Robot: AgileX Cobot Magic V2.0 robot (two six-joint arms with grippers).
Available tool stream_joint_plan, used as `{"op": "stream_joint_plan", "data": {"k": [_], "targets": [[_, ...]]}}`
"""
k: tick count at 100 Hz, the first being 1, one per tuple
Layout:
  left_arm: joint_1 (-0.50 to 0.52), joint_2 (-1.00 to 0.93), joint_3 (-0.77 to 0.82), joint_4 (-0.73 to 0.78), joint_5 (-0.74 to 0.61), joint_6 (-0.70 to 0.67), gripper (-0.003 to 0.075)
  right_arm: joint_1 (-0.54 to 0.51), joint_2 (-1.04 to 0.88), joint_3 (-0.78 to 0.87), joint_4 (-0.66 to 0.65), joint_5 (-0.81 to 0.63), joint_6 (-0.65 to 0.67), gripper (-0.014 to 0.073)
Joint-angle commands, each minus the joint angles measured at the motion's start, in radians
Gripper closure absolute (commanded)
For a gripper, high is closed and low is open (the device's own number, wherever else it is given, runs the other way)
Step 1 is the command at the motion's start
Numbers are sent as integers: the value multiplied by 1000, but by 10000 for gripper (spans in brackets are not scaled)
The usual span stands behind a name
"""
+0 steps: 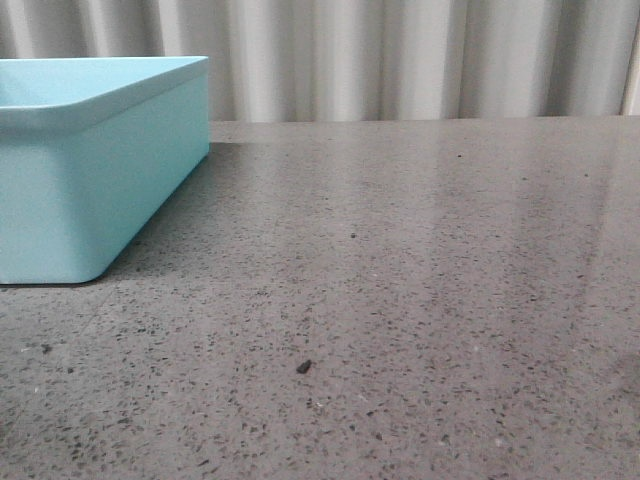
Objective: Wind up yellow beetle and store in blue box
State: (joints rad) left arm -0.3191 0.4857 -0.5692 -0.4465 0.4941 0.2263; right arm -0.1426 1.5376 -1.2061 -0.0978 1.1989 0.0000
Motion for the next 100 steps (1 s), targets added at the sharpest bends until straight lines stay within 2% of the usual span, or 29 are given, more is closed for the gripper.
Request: {"op": "stream_joint_plan", "data": {"k": [1, 14, 26, 39, 52, 66, 100], "targets": [[-7, 13, -34, -24, -65, -4, 741, -9, 12, 19, -14, -23, 9, 635], [-7, 13, -34, -24, -65, -4, 741, -7, -24, 19, 29, -128, 9, 635], [-7, 13, -34, -24, -65, -4, 741, 30, -138, 16, 51, -256, 9, 635], [-7, 14, -34, -24, -62, -4, 741, 117, -304, 16, 119, -317, 9, 635], [-7, 14, -34, -24, -66, -4, 741, 232, -451, 16, 121, -383, 9, 635], [-7, 14, -34, -24, -66, -4, 741, 308, -564, 16, 121, -462, 9, 635], [-7, 14, -34, -24, -62, -4, 741, 323, -694, 16, 119, -521, 0, 635]]}}
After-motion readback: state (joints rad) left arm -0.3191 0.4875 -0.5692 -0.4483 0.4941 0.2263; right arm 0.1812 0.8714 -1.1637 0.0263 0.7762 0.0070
